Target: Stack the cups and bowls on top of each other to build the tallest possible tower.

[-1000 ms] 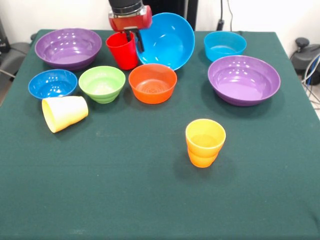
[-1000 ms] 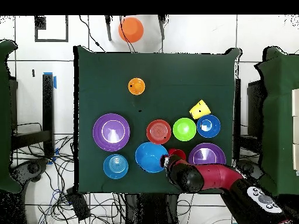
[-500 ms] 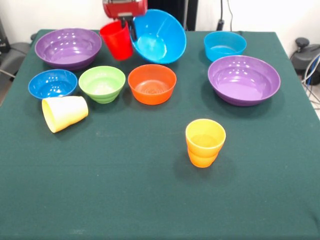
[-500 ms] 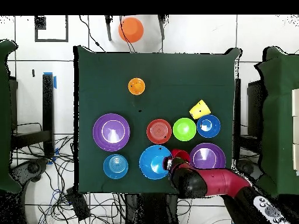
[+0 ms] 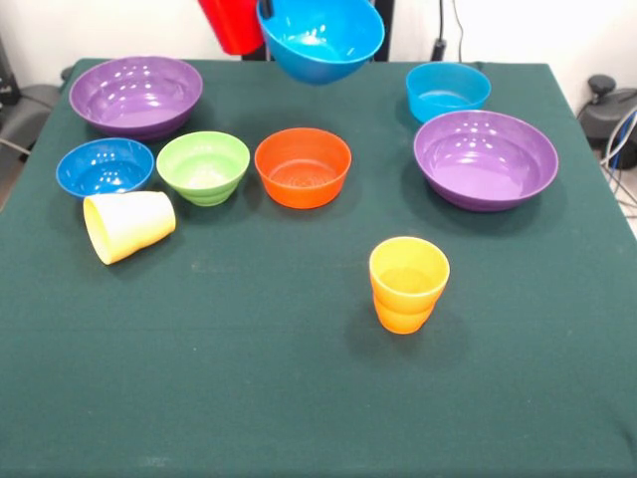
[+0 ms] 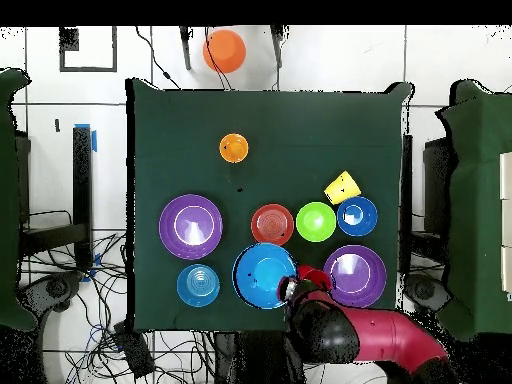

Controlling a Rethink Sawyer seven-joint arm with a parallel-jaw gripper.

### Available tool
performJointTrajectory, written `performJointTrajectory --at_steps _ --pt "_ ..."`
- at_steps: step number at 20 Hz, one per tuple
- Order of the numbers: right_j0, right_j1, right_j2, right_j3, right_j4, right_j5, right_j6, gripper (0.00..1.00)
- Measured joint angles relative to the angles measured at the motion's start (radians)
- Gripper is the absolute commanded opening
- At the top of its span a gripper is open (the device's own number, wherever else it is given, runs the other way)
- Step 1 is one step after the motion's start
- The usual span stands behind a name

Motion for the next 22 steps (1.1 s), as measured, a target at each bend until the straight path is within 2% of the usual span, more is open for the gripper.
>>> performJointTrajectory --at_steps 5,13,22 --pt "0.025 -0.034 0.005 -0.011 0.028 0.043 0.0 0.0" --pt "0.064 -0.003 0.005 -0.07 0.027 0.07 0.0 0.0" --pt "0.069 0.003 0.006 -0.086 0.027 0.07 0.0 0.0"
